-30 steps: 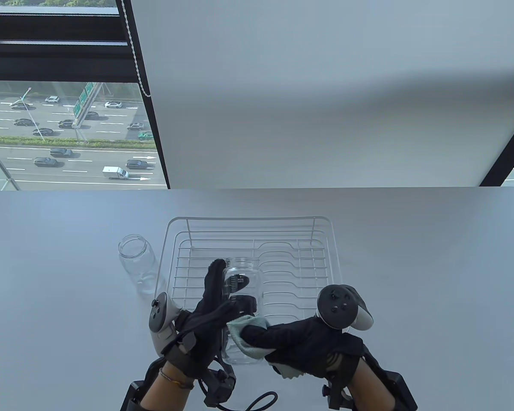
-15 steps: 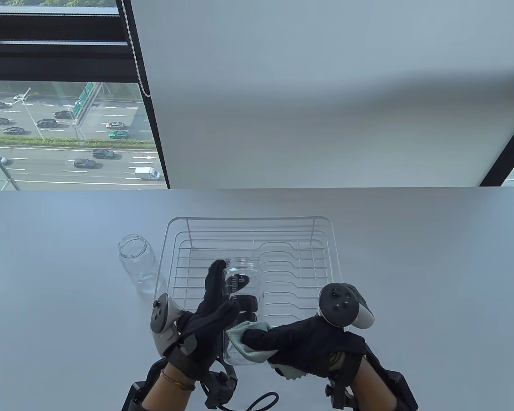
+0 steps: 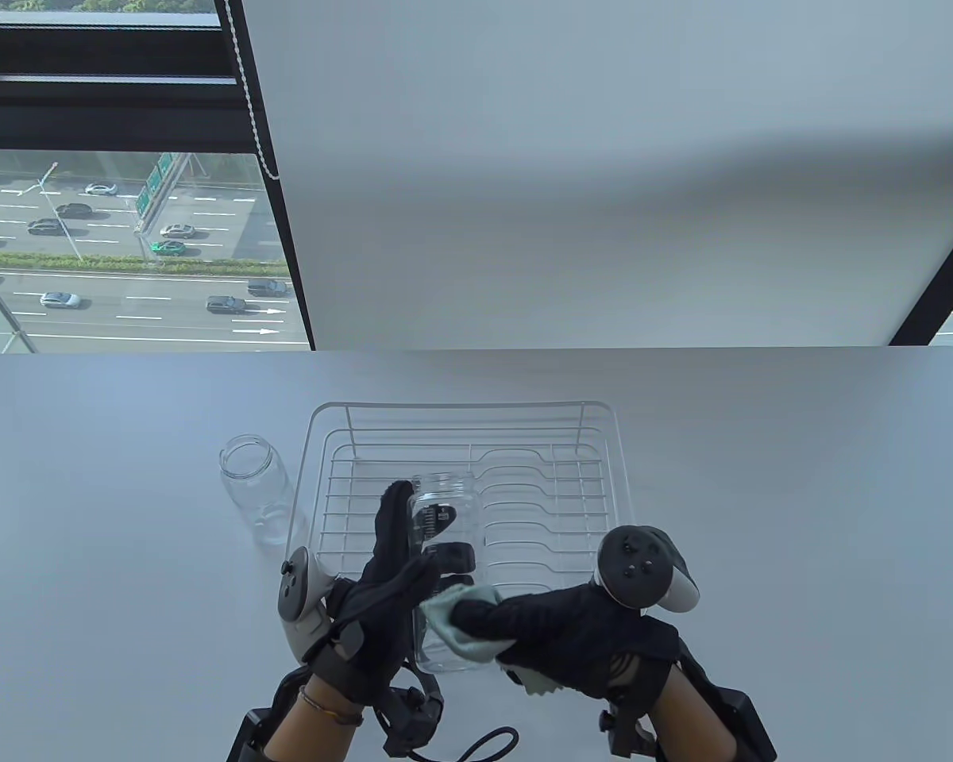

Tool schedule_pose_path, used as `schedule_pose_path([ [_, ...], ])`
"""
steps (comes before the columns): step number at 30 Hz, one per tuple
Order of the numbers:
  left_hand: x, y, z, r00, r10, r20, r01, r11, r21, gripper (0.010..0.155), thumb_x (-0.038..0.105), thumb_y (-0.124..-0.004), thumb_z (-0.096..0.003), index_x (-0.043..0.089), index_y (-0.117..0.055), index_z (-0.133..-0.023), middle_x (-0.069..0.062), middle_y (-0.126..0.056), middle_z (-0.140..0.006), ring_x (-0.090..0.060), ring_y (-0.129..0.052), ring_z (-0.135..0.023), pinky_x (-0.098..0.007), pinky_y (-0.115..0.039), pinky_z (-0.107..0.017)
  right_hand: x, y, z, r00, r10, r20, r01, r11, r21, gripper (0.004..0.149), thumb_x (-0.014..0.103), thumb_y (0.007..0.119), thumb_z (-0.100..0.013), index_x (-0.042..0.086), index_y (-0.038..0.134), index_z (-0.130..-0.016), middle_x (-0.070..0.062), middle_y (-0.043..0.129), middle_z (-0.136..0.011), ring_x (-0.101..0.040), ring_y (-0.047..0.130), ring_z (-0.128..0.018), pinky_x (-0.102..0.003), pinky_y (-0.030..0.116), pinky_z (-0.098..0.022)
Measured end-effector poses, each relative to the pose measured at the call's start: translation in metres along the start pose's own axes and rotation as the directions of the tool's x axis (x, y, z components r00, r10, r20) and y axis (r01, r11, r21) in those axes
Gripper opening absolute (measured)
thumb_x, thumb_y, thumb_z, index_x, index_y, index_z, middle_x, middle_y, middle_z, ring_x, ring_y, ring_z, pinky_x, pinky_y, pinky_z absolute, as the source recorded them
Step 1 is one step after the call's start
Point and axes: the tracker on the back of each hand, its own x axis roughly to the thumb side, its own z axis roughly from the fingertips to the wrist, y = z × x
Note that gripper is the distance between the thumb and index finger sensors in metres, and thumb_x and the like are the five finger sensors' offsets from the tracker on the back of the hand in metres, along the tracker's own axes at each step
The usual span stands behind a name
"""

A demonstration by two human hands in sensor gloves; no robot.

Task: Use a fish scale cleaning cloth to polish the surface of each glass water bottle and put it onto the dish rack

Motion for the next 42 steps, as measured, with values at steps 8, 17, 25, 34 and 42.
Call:
schedule_pose_path([
  [8,-0.003,0.002,0.001,0.997,0.070,0.035,-0.073,0.994,0.086,0.091,0.044,-0.072,-0.0559,0.024,0.000,-0.108,-0.026,-0.009,-0.111,-0.064,-0.055,-0.091,-0.072,-0.062,-0.064,0.004,0.006,0.002,0.996,0.022,-0.083,0.009,0.932,0.362,0.055,0.035,0.072,-0.057,0.061,0.047,-0.099,-0.018,0.080,-0.083,-0.032,0.095,-0.060,-0.046,0.084,-0.045],
  [17,-0.006,-0.013,-0.001,1.000,-0.009,-0.019,0.008,0.999,-0.052,0.093,0.043,-0.073,-0.0554,0.023,0.001,-0.108,-0.027,-0.007,-0.111,-0.064,-0.054,-0.092,-0.071,-0.062,-0.064,0.001,-0.008,0.009,0.992,0.120,-0.044,-0.128,0.951,-0.281,0.056,0.034,0.069,-0.057,0.056,0.047,-0.104,-0.017,0.083,-0.080,-0.031,0.097,-0.056,-0.045,0.086,-0.042],
  [25,-0.005,0.000,0.000,1.000,0.018,0.016,-0.018,1.000,0.012,0.090,0.045,-0.071,-0.0563,0.023,0.000,-0.108,-0.026,-0.007,-0.111,-0.063,-0.054,-0.092,-0.070,-0.062,-0.065,0.004,0.004,-0.001,0.999,-0.019,-0.036,0.030,0.949,0.315,0.054,0.033,0.076,-0.056,0.055,0.057,-0.100,-0.020,0.086,-0.074,-0.032,0.099,-0.052,-0.046,0.086,-0.038],
  [34,-0.003,-0.001,-0.001,0.997,0.040,0.064,-0.045,0.996,0.074,0.091,0.043,-0.073,-0.0550,0.023,-0.004,-0.109,-0.026,-0.011,-0.112,-0.064,-0.056,-0.092,-0.071,-0.063,-0.064,0.003,-0.001,0.002,0.999,-0.032,-0.036,0.039,0.977,0.209,0.053,0.033,0.074,-0.057,0.057,0.054,-0.100,-0.020,0.085,-0.077,-0.032,0.098,-0.053,-0.045,0.086,-0.039],
  [42,-0.006,-0.008,-0.003,1.000,-0.005,0.002,0.005,0.996,-0.094,0.093,0.044,-0.073,-0.0549,0.022,0.000,-0.108,-0.026,-0.006,-0.111,-0.063,-0.051,-0.095,-0.071,-0.061,-0.065,0.001,-0.010,0.007,0.996,0.066,-0.057,-0.079,0.960,-0.270,0.057,0.035,0.072,-0.057,0.055,0.047,-0.103,-0.018,0.086,-0.079,-0.032,0.098,-0.055,-0.046,0.086,-0.041],
])
